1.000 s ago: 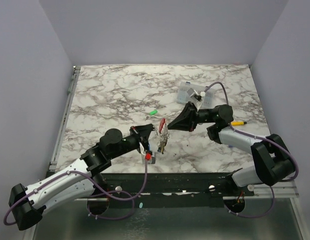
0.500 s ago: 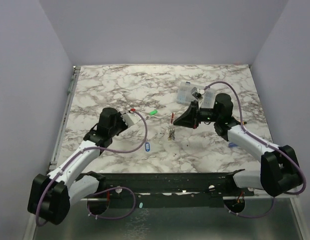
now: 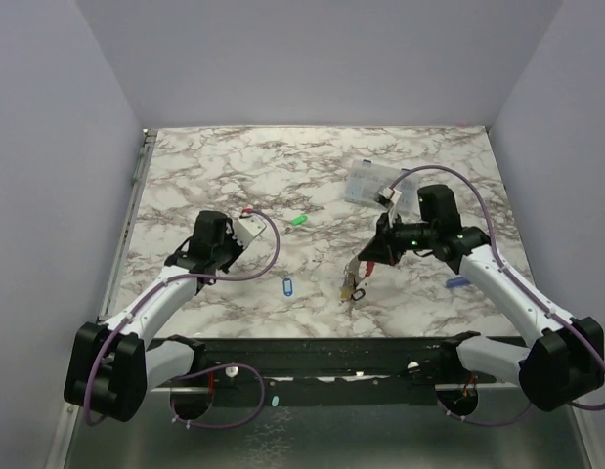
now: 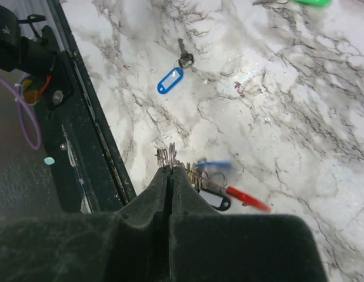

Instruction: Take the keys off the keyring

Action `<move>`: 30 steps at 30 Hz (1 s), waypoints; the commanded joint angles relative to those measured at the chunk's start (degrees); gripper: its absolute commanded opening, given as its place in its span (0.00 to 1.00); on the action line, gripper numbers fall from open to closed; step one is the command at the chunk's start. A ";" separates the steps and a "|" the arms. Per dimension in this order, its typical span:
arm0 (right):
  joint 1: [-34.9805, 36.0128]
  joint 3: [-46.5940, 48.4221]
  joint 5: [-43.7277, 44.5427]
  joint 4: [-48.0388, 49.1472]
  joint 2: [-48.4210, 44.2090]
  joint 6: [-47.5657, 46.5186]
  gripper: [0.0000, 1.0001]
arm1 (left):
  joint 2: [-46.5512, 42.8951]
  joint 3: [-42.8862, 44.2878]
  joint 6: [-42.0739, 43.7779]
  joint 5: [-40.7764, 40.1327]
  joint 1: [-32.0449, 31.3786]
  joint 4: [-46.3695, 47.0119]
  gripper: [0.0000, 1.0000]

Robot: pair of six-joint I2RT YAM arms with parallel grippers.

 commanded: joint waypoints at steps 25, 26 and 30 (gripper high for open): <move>-0.20 8.10 17.84 10.91 27.21 -0.26 0.32 | 24.47 11.71 -15.81 8.24 0.23 -0.89 0.15; -0.19 8.17 18.00 10.67 26.86 -0.20 0.41 | 24.60 12.29 -16.11 8.55 0.18 -1.19 0.23; -0.54 8.03 18.16 9.93 23.83 0.17 0.70 | 24.47 15.65 -16.10 9.23 0.23 -4.91 0.65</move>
